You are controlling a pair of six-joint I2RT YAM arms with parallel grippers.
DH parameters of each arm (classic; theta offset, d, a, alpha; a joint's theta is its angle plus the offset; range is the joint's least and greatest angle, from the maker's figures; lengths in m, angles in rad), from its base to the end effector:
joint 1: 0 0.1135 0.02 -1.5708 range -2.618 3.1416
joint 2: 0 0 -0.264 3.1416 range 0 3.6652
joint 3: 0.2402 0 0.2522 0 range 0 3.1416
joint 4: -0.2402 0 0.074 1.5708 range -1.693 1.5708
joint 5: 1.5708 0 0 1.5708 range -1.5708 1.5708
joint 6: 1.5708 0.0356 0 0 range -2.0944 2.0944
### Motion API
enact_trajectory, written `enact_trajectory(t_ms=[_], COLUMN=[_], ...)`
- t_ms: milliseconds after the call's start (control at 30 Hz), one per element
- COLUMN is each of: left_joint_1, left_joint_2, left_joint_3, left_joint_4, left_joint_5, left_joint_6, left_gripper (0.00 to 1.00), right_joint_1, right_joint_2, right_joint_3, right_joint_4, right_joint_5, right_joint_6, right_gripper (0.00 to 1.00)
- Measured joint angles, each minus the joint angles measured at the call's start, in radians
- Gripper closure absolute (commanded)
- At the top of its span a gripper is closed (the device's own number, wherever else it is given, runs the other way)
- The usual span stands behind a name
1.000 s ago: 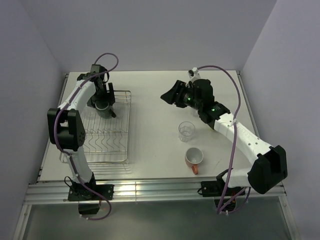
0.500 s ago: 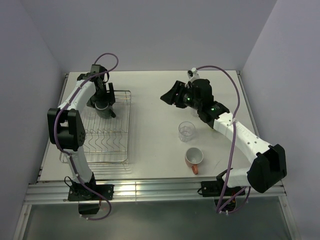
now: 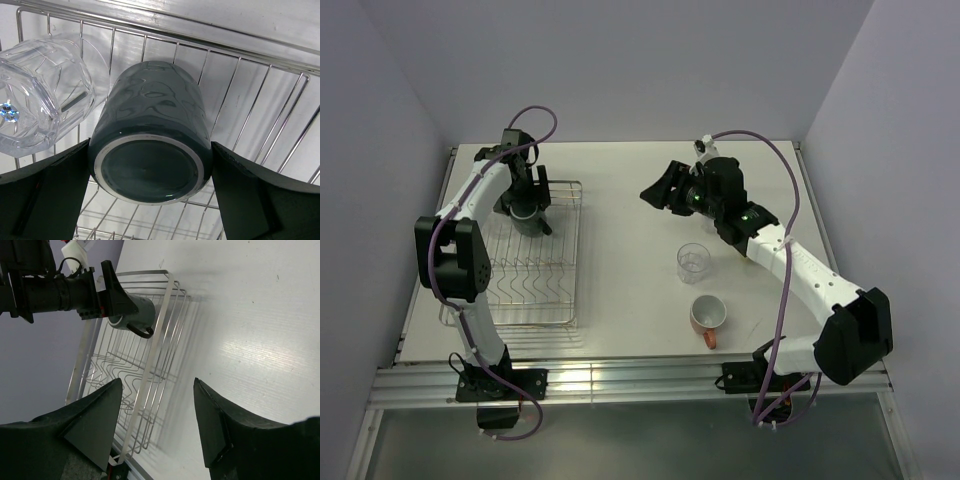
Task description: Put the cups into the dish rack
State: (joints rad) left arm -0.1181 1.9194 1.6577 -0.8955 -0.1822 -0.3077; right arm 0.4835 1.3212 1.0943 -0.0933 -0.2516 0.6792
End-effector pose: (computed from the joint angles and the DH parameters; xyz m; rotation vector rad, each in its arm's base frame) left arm 0.4041 -0.0414 0.2564 -0.3068 2.6805 0.1213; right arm 0.2703 0.1519 0.3385 0.0137 2.0158 1.0080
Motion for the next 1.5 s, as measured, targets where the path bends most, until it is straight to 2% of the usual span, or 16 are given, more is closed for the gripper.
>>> enact_trajectory(t_ms=[367, 1067, 1500], left_joint_1=[-0.001, -0.001, -0.006], left_joint_2=[-0.024, -0.024, 0.004], left_joint_3=[0.000, 0.000, 0.000], left_joint_4=[0.010, 0.013, 0.011], left_joint_5=[-0.016, -0.024, 0.028], left_joint_6=[0.000, -0.001, -0.001], left_gripper=[0.01, 0.01, 0.01], right_joint_1=[0.000, 0.000, 0.007], right_joint_2=[0.010, 0.013, 0.049], right_joint_3=[0.006, 0.013, 0.034], right_joint_4=[-0.014, -0.033, -0.065], right_joint_5=[0.000, 0.000, 0.002], right_joint_6=[-0.012, -0.019, -0.038], right_gripper=[0.26, 0.26, 0.26])
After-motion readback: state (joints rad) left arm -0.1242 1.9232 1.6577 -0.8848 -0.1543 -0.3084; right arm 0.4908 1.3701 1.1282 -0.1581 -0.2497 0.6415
